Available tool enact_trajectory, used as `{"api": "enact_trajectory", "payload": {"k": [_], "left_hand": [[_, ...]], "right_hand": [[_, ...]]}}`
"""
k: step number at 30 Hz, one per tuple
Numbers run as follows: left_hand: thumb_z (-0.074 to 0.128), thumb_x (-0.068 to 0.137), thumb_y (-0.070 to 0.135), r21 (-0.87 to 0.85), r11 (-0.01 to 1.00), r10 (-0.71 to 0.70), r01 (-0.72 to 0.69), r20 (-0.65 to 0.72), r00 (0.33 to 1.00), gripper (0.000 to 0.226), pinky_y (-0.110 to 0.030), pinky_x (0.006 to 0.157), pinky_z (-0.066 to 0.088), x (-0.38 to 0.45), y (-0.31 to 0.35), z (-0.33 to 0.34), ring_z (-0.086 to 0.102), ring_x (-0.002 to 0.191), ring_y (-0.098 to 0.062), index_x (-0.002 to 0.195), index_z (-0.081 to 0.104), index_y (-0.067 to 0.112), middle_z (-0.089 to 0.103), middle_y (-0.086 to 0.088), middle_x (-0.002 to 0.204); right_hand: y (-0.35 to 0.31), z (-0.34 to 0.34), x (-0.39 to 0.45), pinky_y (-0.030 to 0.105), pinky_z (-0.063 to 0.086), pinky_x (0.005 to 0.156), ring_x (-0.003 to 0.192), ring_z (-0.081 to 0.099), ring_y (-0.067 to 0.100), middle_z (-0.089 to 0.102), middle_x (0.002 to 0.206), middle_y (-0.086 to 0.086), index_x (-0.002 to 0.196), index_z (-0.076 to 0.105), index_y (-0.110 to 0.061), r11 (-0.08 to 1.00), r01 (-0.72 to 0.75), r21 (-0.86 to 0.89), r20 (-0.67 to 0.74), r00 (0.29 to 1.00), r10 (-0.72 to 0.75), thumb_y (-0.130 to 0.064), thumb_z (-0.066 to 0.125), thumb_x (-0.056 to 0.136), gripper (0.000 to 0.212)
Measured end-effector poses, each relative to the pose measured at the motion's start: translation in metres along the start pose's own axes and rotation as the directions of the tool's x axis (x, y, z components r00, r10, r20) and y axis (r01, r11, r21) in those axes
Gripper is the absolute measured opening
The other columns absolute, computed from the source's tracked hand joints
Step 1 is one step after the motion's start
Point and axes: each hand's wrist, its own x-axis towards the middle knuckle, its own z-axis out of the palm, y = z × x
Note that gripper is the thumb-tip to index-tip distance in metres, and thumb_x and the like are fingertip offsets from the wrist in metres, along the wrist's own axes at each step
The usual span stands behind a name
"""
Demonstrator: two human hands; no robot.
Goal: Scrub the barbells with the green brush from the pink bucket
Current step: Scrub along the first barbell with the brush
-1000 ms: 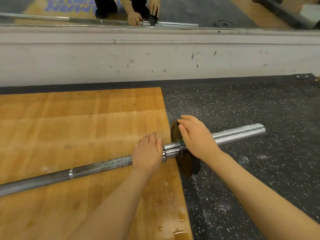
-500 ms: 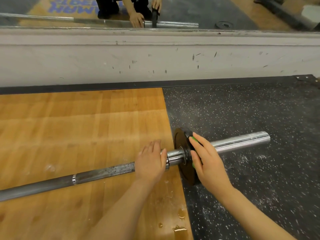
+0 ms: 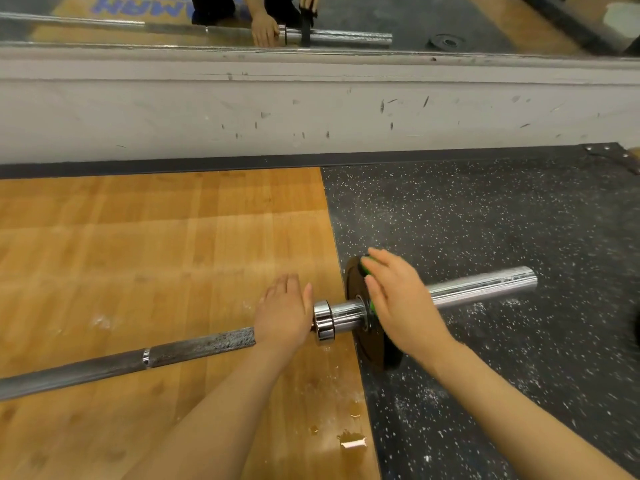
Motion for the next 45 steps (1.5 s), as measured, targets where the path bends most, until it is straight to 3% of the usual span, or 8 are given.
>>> {"api": "enact_trajectory", "payload": {"k": [6, 11, 23, 28, 33, 36, 40, 45], "left_hand": [[0.012, 0.103, 0.041, 0.028, 1.000, 0.003, -0.003, -0.007, 1.000, 0.055, -0.035, 0.113, 0.024, -0.002, 0.003, 0.000, 0.031, 0.139, -0.019, 0.148, 0.031, 0.016, 0.034, -0.003, 0.152], [0.011, 0.103, 0.042, 0.011, 1.000, 0.008, -0.008, 0.001, 1.000, 0.056, -0.037, 0.114, 0.027, -0.004, 0.001, 0.005, 0.031, 0.140, -0.020, 0.148, 0.030, 0.015, 0.035, -0.004, 0.152], [0.013, 0.103, 0.040, 0.005, 0.999, 0.036, -0.036, -0.006, 0.999, 0.054, -0.032, 0.113, 0.025, -0.010, 0.002, 0.004, 0.032, 0.139, -0.019, 0.147, 0.031, 0.015, 0.036, -0.003, 0.151], [0.013, 0.103, 0.040, 0.015, 0.998, 0.066, -0.066, -0.005, 0.998, 0.052, -0.032, 0.106, 0.032, -0.022, 0.001, 0.007, 0.037, 0.136, -0.017, 0.146, 0.033, 0.018, 0.037, 0.000, 0.151], [0.016, 0.102, 0.043, -0.055, 0.988, 0.149, -0.147, 0.032, 0.988, 0.054, -0.034, 0.111, 0.030, -0.035, -0.003, 0.004, 0.030, 0.140, -0.017, 0.147, 0.032, 0.018, 0.033, -0.001, 0.153], [0.019, 0.102, 0.043, 0.042, 0.986, 0.163, -0.164, 0.013, 0.987, 0.053, -0.034, 0.111, 0.028, -0.038, -0.015, -0.005, 0.032, 0.139, -0.018, 0.146, 0.033, 0.018, 0.034, -0.002, 0.152], [0.002, 0.096, 0.054, 0.173, 0.972, 0.148, -0.158, 0.070, 0.987, 0.068, -0.035, 0.111, 0.025, -0.041, -0.041, -0.007, 0.029, 0.140, -0.020, 0.146, 0.034, 0.019, 0.033, -0.002, 0.153], [-0.006, 0.088, 0.055, 0.158, 0.972, 0.164, -0.177, 0.089, 0.982, 0.081, -0.035, 0.105, 0.035, -0.048, -0.048, 0.001, 0.039, 0.134, -0.021, 0.142, 0.040, 0.017, 0.041, -0.003, 0.147]], "right_hand": [[0.003, 0.015, -0.031, 0.020, 0.011, 0.117, 0.140, 0.030, 0.022, 0.044, 0.145, 0.008, 0.137, 0.049, -0.004, 1.000, -0.028, 0.001, -0.040, 0.999, 0.028, -0.028, 0.031, 0.100, 0.048], [0.005, 0.014, -0.044, 0.019, 0.012, 0.117, 0.138, 0.033, 0.024, 0.045, 0.144, 0.009, 0.137, 0.048, -0.002, 1.000, 0.006, 0.005, -0.062, 0.998, -0.006, -0.025, 0.033, 0.100, 0.046], [0.000, 0.004, -0.006, 0.020, 0.019, 0.108, 0.132, 0.039, 0.021, 0.048, 0.141, 0.007, 0.135, 0.052, -0.006, 0.998, -0.054, 0.020, 0.041, 0.998, 0.053, -0.016, 0.045, 0.101, 0.037], [-0.003, 0.001, -0.045, 0.006, 0.012, 0.108, 0.127, 0.038, 0.012, 0.050, 0.138, 0.006, 0.133, 0.054, -0.004, 0.997, -0.062, 0.049, 0.000, 0.998, 0.062, -0.016, 0.047, 0.098, 0.038], [-0.002, -0.006, -0.039, 0.017, 0.021, 0.108, 0.130, 0.040, 0.015, 0.050, 0.139, 0.004, 0.134, 0.055, -0.008, 0.998, -0.055, 0.031, 0.019, 0.998, 0.055, -0.016, 0.048, 0.100, 0.036], [-0.002, -0.008, -0.015, 0.022, 0.022, 0.108, 0.131, 0.039, 0.020, 0.049, 0.140, 0.006, 0.135, 0.053, -0.007, 0.999, -0.034, 0.005, 0.050, 0.998, 0.034, -0.017, 0.046, 0.100, 0.037], [-0.001, -0.002, 0.004, 0.024, 0.025, 0.107, 0.133, 0.038, 0.023, 0.048, 0.141, 0.005, 0.135, 0.054, -0.009, 0.999, -0.049, -0.023, 0.159, 0.986, 0.052, -0.019, 0.041, 0.102, 0.037], [0.001, -0.003, -0.016, 0.019, 0.025, 0.102, 0.129, 0.042, 0.021, 0.050, 0.139, 0.004, 0.133, 0.055, -0.009, 0.993, -0.121, 0.010, 0.164, 0.979, 0.118, -0.019, 0.040, 0.102, 0.036]]}}
